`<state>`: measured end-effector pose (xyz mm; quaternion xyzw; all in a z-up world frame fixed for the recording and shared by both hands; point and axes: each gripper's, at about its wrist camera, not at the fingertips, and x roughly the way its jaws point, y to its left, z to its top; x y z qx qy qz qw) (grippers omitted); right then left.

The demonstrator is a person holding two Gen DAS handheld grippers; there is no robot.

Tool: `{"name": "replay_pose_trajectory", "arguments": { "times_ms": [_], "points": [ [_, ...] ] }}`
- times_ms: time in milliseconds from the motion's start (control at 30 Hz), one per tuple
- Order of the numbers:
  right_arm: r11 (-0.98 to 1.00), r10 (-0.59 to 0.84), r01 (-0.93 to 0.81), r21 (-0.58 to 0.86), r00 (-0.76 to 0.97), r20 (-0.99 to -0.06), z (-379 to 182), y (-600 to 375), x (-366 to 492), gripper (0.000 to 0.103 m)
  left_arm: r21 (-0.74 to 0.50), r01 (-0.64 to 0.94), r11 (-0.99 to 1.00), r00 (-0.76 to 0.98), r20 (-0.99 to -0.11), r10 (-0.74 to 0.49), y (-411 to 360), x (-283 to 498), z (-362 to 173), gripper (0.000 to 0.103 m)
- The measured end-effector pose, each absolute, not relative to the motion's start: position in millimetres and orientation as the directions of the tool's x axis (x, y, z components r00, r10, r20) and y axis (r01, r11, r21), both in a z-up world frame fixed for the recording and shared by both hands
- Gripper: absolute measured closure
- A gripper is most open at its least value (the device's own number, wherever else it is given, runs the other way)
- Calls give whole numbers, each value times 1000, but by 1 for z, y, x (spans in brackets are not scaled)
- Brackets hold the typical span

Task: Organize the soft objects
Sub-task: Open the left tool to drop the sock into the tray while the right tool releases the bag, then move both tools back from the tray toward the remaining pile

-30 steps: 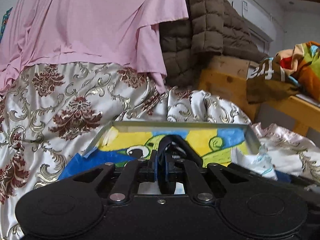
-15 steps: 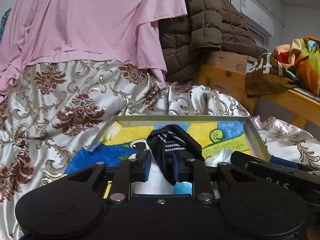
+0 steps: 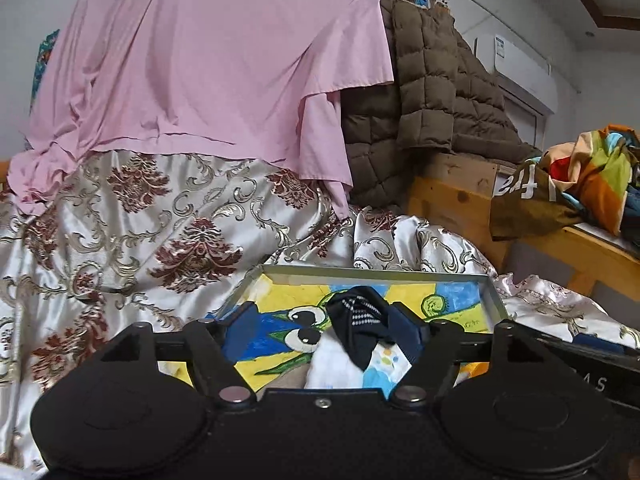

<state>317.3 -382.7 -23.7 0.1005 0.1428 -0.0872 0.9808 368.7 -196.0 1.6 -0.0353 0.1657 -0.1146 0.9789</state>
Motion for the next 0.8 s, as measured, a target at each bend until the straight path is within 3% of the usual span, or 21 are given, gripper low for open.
{"name": "replay_pose_trajectory", "arguments": {
  "times_ms": [367,800],
  "points": [
    [960,-186,236,149,938,-291,-14,-364,263,0,-147,189,971,927,-298,-225,-164,307,13,14],
    [956,-263,287,55,928,-263,-6,-323,192,0,-151,203,967,941,-244,-236,-126,223,15,3]
  ]
}}
